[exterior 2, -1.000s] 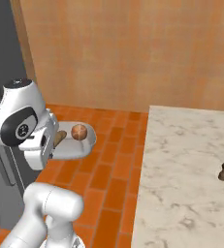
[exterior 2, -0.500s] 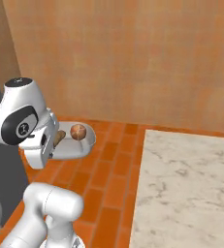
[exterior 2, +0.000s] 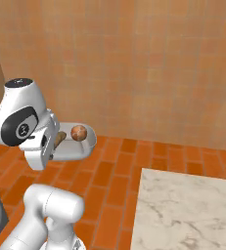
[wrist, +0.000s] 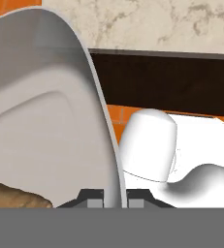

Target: Take the meat container that has the steak and place it on the second highest rack of the freezer. Then take the vegetable container that has the onion and sweet potato and place it on the highest rack of the freezer.

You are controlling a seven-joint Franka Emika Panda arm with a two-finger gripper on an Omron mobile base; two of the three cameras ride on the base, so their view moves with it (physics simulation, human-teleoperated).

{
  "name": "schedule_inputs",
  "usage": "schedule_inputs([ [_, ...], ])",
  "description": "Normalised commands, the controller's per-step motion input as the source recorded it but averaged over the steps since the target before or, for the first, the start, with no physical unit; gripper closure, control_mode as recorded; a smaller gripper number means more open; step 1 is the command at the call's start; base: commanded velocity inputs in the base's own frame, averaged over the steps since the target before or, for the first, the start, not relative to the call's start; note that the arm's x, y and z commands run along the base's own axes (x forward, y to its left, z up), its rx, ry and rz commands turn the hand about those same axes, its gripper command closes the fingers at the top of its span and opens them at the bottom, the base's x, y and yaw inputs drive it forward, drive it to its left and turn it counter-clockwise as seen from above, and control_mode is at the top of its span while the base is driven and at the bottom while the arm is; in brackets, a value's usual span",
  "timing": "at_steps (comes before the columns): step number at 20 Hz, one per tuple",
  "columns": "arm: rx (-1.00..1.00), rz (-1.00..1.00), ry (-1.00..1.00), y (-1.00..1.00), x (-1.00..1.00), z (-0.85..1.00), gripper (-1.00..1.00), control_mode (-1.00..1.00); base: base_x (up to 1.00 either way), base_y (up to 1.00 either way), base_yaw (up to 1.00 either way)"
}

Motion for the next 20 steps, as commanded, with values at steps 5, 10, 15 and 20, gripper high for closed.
schedule_inputs([
  [5,0.00,0.00,0.00,0.00,0.00,0.00,1.00,1.00,0.77,0.00,0.29],
  [10,0.00,0.00,0.00,0.00,0.00,0.00,1.00,1.00,0.17,0.00,0.87],
  [15,0.00,0.00,0.00,0.00,0.00,0.00,1.00,1.00,0.13,0.00,0.95],
  [20,0.00,0.00,0.00,0.00,0.00,0.00,1.00,1.00,0.13,-0.06,0.90],
])
